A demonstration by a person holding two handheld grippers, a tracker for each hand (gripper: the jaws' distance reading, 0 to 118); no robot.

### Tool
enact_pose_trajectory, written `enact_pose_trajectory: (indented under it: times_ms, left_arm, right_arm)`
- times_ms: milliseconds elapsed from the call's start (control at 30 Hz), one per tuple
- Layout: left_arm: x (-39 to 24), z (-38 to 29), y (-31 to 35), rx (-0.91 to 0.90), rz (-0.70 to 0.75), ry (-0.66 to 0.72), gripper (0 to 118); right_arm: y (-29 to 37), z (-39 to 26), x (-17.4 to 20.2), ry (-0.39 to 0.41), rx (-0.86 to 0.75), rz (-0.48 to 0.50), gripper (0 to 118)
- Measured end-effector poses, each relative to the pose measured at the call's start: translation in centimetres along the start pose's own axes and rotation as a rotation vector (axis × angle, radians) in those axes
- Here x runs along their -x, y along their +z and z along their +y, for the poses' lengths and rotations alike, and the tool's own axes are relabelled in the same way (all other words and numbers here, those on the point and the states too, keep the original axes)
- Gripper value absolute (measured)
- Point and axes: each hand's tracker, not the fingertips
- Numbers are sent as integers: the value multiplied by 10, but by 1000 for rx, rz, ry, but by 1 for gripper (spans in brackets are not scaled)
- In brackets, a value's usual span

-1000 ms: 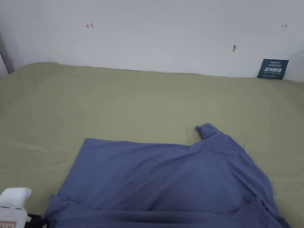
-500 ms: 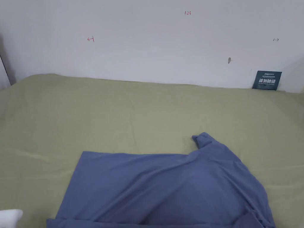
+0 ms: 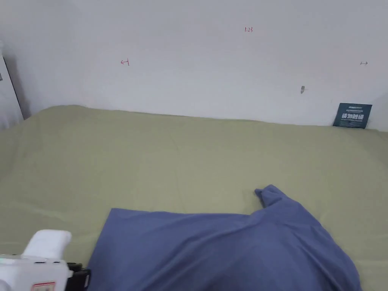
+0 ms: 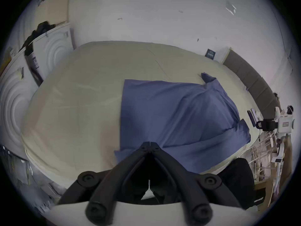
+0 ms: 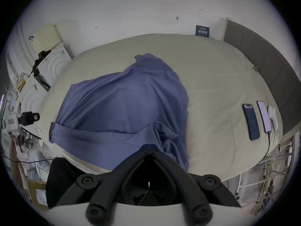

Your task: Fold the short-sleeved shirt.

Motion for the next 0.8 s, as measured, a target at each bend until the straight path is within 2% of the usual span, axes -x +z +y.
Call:
enact_pose_trajectory:
  times_ms: [200, 300, 333, 400, 433, 533, 600, 633, 700, 733, 767, 800]
  left_arm:
    - [-9, 92, -62, 25, 25, -25, 0]
    - [10, 142, -108, 62, 60, 24, 3]
    - [7, 158, -120, 78, 82, 38, 21]
    - [20, 184, -153, 147, 132, 36, 84]
    - [25, 189, -166, 176, 173, 31, 107]
    - [32, 197, -202, 252, 208, 54, 107]
    - [32, 195, -221, 329, 180, 87, 105]
    - [36, 192, -228, 346, 183, 92, 92]
    - [40, 183, -230, 351, 199, 78, 83]
    - [31, 184, -222, 293, 202, 58, 57]
    - [31, 183, -215, 266, 219, 41, 20]
    - [32, 182, -210, 248, 217, 13, 2]
  right_arm:
    - [-35, 39, 0, 2, 9, 10, 0]
    - [-43, 62, 1, 8, 5, 7, 0]
    - [-45, 69, 0, 15, 2, 6, 0]
    - [-48, 81, -2, 25, -2, -5, 0]
    - [-50, 86, -3, 30, -3, -9, 0]
    - [-56, 102, -11, 34, -1, -24, 0]
    - [-62, 114, -17, 44, 3, -38, 0]
    - [-66, 121, -20, 45, 6, -43, 0]
    - [-77, 139, -28, 47, 16, -40, 0]
    - [-84, 150, -34, 36, 32, -31, 3]
    - [-93, 162, -42, 9, 55, -15, 15]
    - [-105, 175, -50, -22, 84, -2, 37]
